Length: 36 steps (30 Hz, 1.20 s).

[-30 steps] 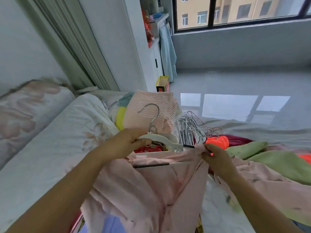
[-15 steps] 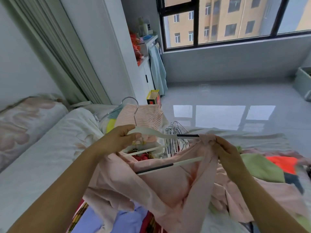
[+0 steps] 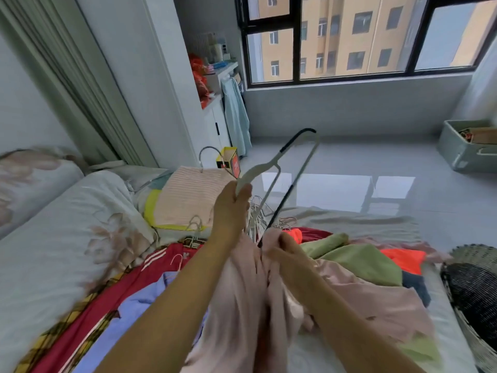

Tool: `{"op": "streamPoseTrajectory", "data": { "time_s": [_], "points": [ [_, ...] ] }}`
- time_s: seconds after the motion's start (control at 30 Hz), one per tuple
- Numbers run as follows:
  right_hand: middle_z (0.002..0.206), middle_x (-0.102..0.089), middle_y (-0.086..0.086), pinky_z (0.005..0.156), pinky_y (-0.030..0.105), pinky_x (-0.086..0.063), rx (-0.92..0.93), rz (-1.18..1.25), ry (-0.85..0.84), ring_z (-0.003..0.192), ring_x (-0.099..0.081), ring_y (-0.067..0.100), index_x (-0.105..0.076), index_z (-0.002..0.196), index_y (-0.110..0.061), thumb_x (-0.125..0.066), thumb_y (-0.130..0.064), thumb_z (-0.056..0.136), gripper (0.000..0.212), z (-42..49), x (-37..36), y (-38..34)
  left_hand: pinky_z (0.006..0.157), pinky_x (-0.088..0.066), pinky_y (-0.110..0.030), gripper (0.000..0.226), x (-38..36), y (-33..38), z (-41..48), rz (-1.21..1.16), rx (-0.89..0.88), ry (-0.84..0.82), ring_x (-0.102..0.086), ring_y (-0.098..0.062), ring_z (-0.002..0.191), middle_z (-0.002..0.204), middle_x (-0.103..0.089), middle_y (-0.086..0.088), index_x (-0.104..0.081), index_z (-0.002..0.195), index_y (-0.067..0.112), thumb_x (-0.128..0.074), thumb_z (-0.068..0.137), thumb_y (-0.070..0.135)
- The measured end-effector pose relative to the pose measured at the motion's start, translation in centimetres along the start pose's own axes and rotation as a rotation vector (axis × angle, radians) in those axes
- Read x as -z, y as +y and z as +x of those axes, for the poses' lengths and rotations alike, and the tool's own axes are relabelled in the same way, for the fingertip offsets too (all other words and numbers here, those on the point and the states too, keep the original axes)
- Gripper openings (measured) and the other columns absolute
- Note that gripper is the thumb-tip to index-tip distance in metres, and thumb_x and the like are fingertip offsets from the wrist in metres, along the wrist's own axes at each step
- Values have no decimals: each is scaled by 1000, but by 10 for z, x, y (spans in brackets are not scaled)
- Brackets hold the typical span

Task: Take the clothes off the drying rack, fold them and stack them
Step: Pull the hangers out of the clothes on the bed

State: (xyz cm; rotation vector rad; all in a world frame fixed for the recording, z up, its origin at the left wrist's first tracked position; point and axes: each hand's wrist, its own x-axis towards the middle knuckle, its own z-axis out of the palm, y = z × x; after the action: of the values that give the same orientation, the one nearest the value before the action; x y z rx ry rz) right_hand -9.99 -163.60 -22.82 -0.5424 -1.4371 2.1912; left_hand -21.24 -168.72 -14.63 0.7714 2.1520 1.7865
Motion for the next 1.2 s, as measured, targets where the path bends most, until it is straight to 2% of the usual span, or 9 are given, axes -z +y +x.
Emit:
{"op": "streamPoseTrajectory", "data": {
  "time_s": [0.07,0.23,0.33,0.5,0.57,0.7,0.87,1.0,1.2],
  "points": [
    [76,-39,6,68,27,-35,-19,13,-50,75,-39,20,-44,82,-10,-62,-1,65,26,-4,5,0,46,-23,-24,26,-15,7,-1,-131,24,73,-31,-8,40,54,-37,2,-44,71,19,-46,96,16],
    [80,-40,-2,66,21,-44,0,-356,61,72,-43,8,-40,93,-5,-75,-13,67,45,-12,14,9,45,-23,-25,25,-38,13,1,-339,13,245,-26,-11,45,56,-33,3,-45,73,19,-44,98,17],
    [79,-53,2,75,40,-46,-18,-548,105,77,-50,14,-53,91,-4,-65,-11,81,18,-11,27,17,42,-24,-24,24,-44,13,3,-377,17,233,-26,-10,44,56,-32,1,-45,74,18,-43,98,17],
    [63,-43,-9,61,21,-35,-5,-935,16,61,-42,7,-45,61,-17,-53,-12,89,29,-11,58,15,36,-24,-17,25,-27,25,28,-544,54,266,-27,-5,35,56,-33,1,-39,75,15,-38,100,14],
    [70,-50,-4,72,26,-42,-55,-1035,-13,71,-51,14,-47,66,-18,-50,-6,88,25,-8,80,18,35,-22,-15,26,-9,35,47,-609,46,364,-26,-5,34,55,-33,2,-37,75,15,-35,100,17],
    [88,-62,7,71,27,-34,-61,-899,287,90,-56,22,-63,90,-6,-50,-5,91,13,-8,116,-17,36,-21,-18,27,46,44,83,-628,-30,525,-26,-7,35,45,-36,8,-35,75,17,-30,101,19],
    [74,-63,-13,68,21,-42,316,-577,523,73,-55,6,-63,73,-26,-48,-12,85,23,0,117,-148,36,-21,-18,22,77,-23,82,-284,25,494,-27,-5,35,54,-36,2,-30,75,19,-31,94,9],
    [55,-58,-19,58,10,-41,535,-508,604,55,-53,-8,-56,75,-26,-47,-9,87,23,16,104,-228,34,-21,-15,26,67,-81,68,-185,233,412,-28,-7,32,62,-34,-4,-28,74,20,-33,95,6],
    [82,-59,-9,61,6,-40,421,-615,563,66,-53,-6,-63,93,-21,-50,-19,91,14,65,88,-203,35,-25,-10,20,54,-141,61,-354,525,340,-33,-12,30,52,-45,-6,-43,82,13,-39,100,19]
  ]
}}
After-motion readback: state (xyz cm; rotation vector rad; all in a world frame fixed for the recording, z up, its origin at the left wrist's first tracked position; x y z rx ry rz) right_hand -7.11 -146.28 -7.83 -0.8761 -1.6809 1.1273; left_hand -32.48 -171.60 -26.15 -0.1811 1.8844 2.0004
